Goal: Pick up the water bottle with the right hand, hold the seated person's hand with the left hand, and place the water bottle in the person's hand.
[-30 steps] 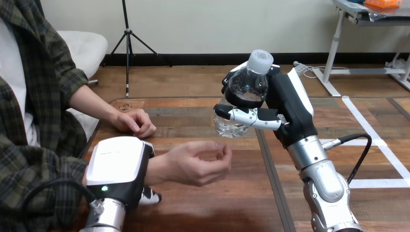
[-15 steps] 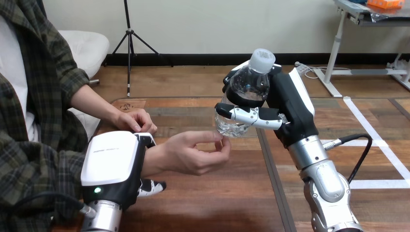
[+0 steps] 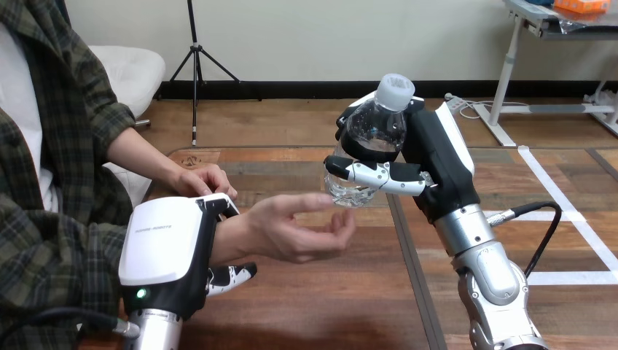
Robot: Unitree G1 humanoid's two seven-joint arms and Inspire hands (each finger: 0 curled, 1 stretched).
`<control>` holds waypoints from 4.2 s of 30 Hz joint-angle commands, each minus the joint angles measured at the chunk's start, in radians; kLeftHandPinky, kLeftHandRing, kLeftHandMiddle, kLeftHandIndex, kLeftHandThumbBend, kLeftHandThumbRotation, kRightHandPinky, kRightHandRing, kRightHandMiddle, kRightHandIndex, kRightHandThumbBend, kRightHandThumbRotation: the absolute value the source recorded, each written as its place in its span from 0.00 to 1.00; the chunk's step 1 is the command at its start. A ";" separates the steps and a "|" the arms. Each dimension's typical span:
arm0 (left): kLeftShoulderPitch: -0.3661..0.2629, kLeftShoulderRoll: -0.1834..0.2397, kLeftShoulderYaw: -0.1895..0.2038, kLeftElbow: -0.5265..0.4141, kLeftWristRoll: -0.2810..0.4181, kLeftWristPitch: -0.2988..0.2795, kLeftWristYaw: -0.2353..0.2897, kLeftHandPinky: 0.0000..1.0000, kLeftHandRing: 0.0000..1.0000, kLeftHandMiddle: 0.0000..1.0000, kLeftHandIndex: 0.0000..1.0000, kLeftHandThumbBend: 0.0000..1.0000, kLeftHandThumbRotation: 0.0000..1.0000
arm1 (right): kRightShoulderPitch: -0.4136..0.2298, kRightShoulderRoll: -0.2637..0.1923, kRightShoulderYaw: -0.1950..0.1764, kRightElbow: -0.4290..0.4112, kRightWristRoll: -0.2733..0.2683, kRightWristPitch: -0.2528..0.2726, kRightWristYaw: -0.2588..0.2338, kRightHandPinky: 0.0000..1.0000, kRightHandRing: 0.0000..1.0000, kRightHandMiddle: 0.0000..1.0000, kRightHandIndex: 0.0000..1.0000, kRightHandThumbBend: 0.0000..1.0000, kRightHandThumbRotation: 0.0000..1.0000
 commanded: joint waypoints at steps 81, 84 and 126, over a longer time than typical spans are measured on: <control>-0.047 -0.053 -0.046 0.106 -0.024 -0.149 0.140 0.30 0.34 0.39 0.42 0.85 0.00 | 0.040 0.031 0.017 -0.184 0.099 -0.009 0.103 0.35 0.40 0.45 0.46 0.64 0.00; -0.049 -0.052 -0.047 0.107 -0.020 -0.149 0.142 0.30 0.34 0.39 0.42 0.86 0.00 | 0.054 0.032 0.021 -0.200 0.108 -0.005 0.117 0.36 0.40 0.45 0.46 0.64 0.00; -0.053 -0.058 -0.055 0.091 -0.026 -0.138 0.114 0.28 0.33 0.38 0.42 0.85 0.00 | 0.191 0.041 0.055 -0.412 0.152 0.041 0.207 0.35 0.41 0.43 0.44 0.66 0.00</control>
